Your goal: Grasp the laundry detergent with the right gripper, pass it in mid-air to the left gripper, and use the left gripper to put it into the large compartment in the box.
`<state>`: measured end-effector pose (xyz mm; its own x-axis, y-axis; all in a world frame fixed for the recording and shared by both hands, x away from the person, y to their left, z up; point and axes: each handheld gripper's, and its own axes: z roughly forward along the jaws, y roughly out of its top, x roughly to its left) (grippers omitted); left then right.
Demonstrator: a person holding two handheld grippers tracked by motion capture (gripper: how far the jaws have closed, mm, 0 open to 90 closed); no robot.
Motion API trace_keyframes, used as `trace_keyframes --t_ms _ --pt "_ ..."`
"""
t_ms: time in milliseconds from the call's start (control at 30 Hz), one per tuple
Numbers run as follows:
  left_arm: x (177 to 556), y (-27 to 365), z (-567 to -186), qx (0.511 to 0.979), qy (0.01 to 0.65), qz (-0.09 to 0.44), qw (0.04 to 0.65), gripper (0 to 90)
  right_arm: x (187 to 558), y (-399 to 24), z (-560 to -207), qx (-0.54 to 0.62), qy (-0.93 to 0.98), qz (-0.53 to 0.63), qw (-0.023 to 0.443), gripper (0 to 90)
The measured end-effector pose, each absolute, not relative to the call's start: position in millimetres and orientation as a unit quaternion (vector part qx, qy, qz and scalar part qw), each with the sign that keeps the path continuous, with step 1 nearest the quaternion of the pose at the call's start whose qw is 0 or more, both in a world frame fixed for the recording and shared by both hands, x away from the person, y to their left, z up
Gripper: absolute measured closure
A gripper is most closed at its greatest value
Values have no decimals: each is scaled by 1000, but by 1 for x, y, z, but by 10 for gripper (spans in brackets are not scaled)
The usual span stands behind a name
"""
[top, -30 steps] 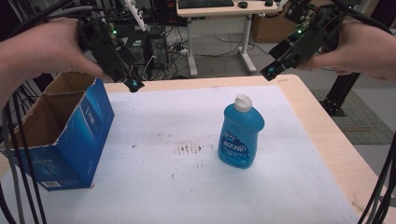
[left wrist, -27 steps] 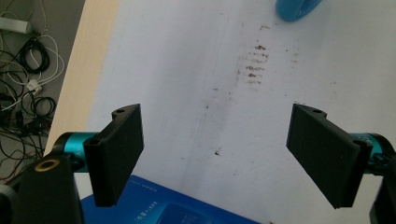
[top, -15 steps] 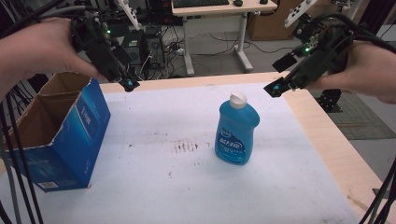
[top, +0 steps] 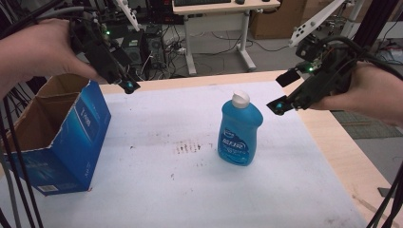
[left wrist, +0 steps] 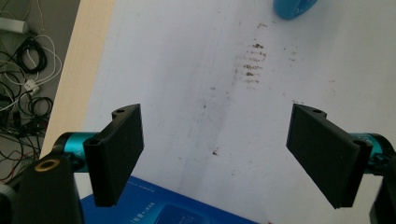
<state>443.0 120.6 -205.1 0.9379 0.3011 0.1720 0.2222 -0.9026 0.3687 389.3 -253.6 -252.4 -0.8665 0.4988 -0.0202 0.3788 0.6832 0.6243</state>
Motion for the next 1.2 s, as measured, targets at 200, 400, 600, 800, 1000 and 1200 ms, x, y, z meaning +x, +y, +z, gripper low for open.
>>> trace_keyframes --t_ms 200,400,600,800,1000,1200 --pt "442 120 -206 969 134 112 174 190 385 -252 -265 246 908 327 87 123" --pt "443 119 -207 970 133 111 170 190 382 -249 -279 246 909 327 83 123" --pt "443 118 -208 969 135 110 174 190 382 -247 -293 249 909 325 76 123" --pt "444 118 -208 969 134 110 174 190 384 -241 -305 249 913 313 77 123" --pt "444 117 -209 969 134 111 175 190 388 -234 -323 251 914 310 75 123" --pt "444 118 -209 969 134 109 174 190 390 -228 -336 253 913 313 65 123"
